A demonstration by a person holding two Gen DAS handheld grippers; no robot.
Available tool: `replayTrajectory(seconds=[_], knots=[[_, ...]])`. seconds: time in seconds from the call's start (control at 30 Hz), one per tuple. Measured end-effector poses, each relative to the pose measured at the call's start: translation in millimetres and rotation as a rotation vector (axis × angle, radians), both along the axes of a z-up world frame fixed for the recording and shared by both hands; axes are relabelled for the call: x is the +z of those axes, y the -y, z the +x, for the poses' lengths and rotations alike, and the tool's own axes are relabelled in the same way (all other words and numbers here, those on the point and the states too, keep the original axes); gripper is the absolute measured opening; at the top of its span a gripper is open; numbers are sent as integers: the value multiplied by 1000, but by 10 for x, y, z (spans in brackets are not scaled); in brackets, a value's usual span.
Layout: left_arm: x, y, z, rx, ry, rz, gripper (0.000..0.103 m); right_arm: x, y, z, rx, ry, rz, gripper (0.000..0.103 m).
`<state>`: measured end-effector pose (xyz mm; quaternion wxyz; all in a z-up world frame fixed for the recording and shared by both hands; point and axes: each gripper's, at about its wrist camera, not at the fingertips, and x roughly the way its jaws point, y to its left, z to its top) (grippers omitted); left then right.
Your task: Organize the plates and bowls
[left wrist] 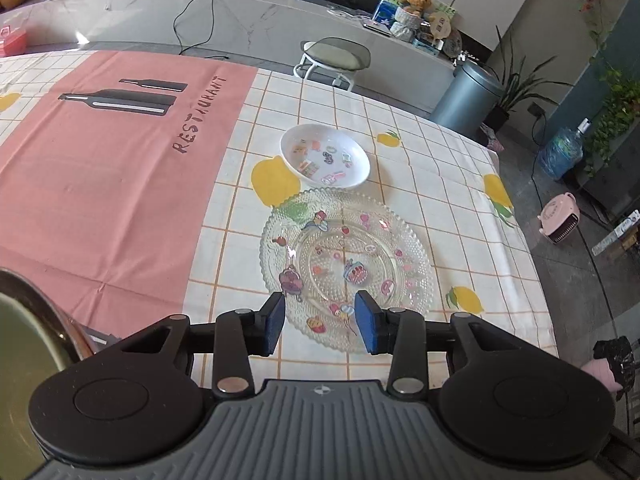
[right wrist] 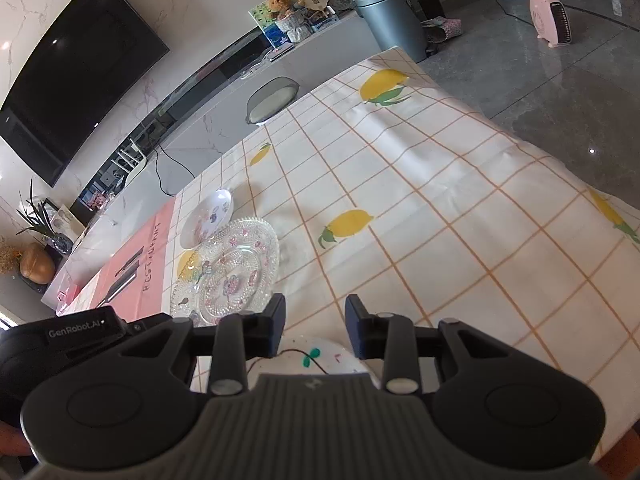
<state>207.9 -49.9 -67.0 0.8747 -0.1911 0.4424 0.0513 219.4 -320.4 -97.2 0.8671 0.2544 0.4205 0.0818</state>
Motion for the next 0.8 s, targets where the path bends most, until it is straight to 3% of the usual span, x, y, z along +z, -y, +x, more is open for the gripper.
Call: replayTrajectory(seconds=[0.27, 0.63, 0.8], knots=[[-160, -67, 308, 107, -41, 89, 53, -201, -134, 448, 42, -36, 19, 33], [-333, -97, 369, 158, -30, 76, 54, -379, -116, 921, 59, -57, 106, 36], [-346, -90, 378, 141, -18, 83, 32, -414, -198, 987, 77, -56, 130, 31]])
